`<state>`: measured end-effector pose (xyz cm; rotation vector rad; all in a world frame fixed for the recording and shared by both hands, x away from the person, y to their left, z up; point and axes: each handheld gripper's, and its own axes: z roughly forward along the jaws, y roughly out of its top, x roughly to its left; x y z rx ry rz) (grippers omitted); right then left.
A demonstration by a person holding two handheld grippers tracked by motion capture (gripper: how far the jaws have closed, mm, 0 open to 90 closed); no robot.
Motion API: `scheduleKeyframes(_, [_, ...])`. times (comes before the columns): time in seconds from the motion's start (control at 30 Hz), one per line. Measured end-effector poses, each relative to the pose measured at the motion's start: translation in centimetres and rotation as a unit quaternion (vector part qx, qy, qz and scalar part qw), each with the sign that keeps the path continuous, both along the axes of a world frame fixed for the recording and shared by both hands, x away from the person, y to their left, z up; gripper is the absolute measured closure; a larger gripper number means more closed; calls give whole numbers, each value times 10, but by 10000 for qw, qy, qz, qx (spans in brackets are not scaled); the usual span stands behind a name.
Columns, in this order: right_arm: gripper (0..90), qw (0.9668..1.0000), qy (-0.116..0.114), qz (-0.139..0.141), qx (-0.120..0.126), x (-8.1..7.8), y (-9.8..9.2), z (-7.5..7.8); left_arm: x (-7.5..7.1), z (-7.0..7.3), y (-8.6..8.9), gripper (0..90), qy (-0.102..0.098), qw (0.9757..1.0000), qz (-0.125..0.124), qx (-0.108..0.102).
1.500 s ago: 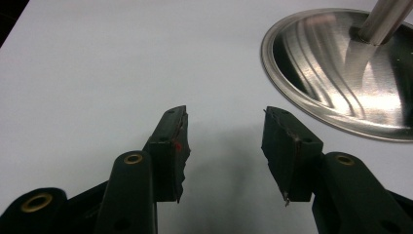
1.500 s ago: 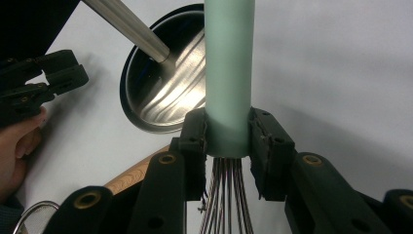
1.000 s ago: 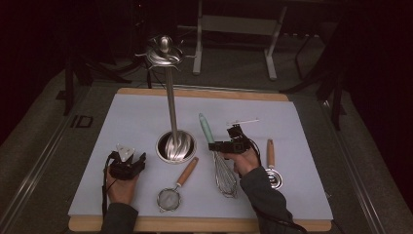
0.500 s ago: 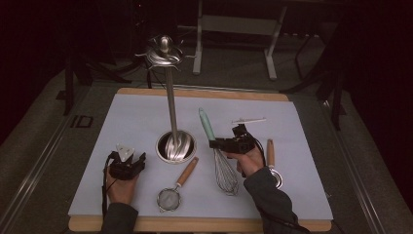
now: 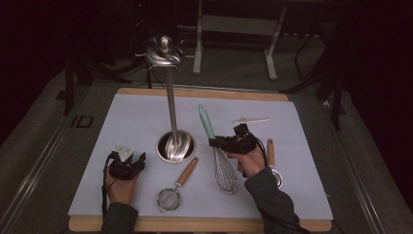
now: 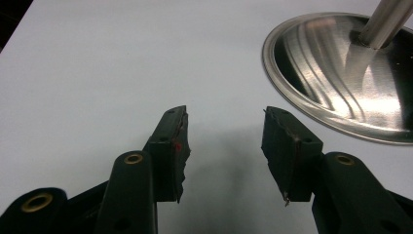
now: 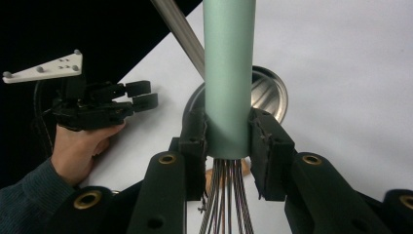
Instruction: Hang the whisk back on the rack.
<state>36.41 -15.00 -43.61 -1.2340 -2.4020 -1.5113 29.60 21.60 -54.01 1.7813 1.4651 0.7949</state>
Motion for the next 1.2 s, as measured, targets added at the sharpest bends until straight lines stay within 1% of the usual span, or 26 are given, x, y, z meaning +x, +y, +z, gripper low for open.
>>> scheduleKeyframes(0.27, [695,9998,-195,64,88,-5,2,12,0,0,0,524,-3,10000,-2,5])
scheduleKeyframes(0.5, [696,9988,-439,134,174,-11,3,23,0,0,0,524,-3,10000,-3,-1])
scheduleKeyframes(0.73, [695,9980,-565,183,195,-12,4,30,0,0,0,525,-3,10000,-3,1])
scheduleKeyframes(0.9, [695,9970,-693,223,276,-13,4,35,0,0,0,524,2,10000,-6,2])
scheduleKeyframes(1.2, [695,9936,-993,374,394,-16,9,49,0,0,0,524,0,10000,-5,1])
